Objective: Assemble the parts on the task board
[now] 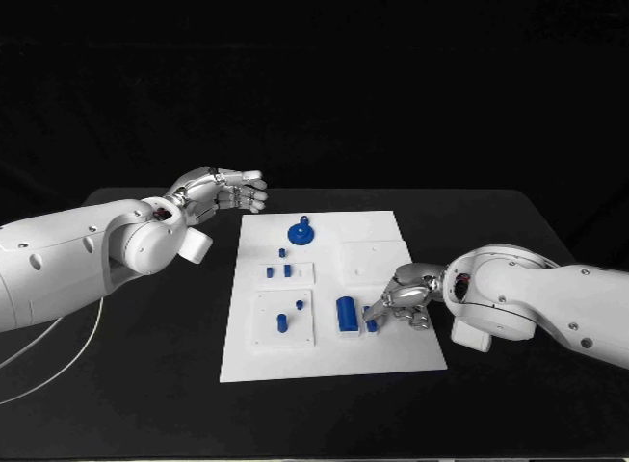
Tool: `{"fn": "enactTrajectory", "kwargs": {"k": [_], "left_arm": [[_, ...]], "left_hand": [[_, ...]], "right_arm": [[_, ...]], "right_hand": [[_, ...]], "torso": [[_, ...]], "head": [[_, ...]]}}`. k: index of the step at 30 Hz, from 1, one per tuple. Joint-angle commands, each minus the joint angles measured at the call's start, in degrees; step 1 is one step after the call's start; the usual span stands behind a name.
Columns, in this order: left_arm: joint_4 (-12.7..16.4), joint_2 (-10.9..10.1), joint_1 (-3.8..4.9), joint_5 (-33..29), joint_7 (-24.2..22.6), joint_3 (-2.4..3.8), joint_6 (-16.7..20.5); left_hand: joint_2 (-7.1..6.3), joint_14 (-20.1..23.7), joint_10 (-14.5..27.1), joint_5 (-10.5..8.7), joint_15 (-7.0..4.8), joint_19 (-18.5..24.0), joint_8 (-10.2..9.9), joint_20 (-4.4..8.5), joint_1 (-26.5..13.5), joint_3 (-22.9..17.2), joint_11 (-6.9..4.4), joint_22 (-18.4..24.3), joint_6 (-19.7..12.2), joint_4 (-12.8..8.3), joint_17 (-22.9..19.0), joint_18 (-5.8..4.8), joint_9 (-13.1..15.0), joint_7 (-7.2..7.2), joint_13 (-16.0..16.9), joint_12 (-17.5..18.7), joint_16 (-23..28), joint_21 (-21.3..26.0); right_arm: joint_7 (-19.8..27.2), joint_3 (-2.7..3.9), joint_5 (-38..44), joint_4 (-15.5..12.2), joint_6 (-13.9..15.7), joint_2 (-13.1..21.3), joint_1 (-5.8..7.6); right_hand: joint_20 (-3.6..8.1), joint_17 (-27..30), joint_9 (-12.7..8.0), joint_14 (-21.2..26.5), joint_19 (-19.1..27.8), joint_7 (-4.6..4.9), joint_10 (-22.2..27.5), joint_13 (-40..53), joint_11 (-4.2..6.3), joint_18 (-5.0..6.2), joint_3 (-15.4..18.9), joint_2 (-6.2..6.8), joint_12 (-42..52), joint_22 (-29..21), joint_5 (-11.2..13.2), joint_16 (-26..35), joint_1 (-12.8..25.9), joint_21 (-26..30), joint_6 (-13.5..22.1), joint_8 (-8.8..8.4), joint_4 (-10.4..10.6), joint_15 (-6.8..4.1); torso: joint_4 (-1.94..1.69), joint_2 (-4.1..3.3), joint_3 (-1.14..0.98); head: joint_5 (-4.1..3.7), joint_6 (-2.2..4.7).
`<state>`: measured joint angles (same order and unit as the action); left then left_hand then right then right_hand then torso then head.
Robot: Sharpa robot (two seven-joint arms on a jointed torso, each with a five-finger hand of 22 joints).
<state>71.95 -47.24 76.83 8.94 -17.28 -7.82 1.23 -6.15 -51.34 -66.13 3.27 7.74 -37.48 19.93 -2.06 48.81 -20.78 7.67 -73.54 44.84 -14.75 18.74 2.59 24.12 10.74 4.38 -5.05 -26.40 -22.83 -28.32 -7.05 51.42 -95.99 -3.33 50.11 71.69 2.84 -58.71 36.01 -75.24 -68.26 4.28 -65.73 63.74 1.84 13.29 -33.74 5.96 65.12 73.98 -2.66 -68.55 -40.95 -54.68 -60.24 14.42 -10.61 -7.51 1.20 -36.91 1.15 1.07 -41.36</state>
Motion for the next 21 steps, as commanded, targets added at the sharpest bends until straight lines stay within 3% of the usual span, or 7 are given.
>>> {"fn": "enactTrajectory", "kwargs": {"k": [1,12,21], "left_arm": [[0.05,0.06,0.06,0.1,-0.15,0.04,-0.85],[0.07,0.05,0.06,0.14,-0.01,0.03,-0.95],[0.13,-0.02,0.06,0.19,0.0,0.03,-1.03]], "left_hand": [[0.03,-0.01,-0.07,-0.27,0.22,0.11,0.33,-0.17,-0.37,0.2,0.21,-0.1,-0.38,-0.01,0.08,0.62,-0.05,-0.15,0.0,0.28,0.31,0.24],[0.04,-0.01,-0.06,-0.27,0.22,0.13,0.33,-0.17,-0.37,0.19,0.21,-0.14,-0.39,-0.02,0.1,0.61,-0.06,-0.14,-0.01,0.29,0.33,0.26],[0.05,-0.01,-0.06,-0.27,0.22,0.14,0.33,-0.16,-0.32,0.16,0.21,-0.17,-0.4,-0.05,0.12,0.6,-0.06,-0.14,-0.01,0.29,0.34,0.28]], "right_arm": [[0.71,0.03,0.66,-0.18,0.16,-0.08,0.01],[1.45,0.26,5.17,-0.12,0.97,0.53,0.17],[1.64,0.31,6.15,-0.64,-3.17,1.36,0.16]], "right_hand": [[0.54,0.06,0.03,-0.06,-0.03,0.25,-0.11,0.07,0.01,1.71,-0.04,-0.39,-0.39,-0.1,-0.19,0.13,-0.2,0.07,-0.26,0.07,-0.18,-0.42],[0.57,0.07,0.01,-0.08,-0.05,0.25,-0.14,0.08,0.01,1.71,-0.12,-0.4,-0.4,-0.13,-0.2,0.14,-0.53,0.07,-0.27,0.04,-0.39,-0.41],[0.65,0.16,-0.08,-0.14,-0.14,0.3,-0.2,0.13,-0.04,1.71,-0.53,1.09,-0.48,-0.24,-0.26,0.2,-3.82,0.04,-0.31,-0.06,-3.25,-0.37]], "torso": [[0.0,-0.01,0.0],[0.03,0.0,-0.01],[0.07,-0.01,-0.01]], "head": [[0.07,-0.07],[0.12,-0.04],[0.04,0.02]]}}
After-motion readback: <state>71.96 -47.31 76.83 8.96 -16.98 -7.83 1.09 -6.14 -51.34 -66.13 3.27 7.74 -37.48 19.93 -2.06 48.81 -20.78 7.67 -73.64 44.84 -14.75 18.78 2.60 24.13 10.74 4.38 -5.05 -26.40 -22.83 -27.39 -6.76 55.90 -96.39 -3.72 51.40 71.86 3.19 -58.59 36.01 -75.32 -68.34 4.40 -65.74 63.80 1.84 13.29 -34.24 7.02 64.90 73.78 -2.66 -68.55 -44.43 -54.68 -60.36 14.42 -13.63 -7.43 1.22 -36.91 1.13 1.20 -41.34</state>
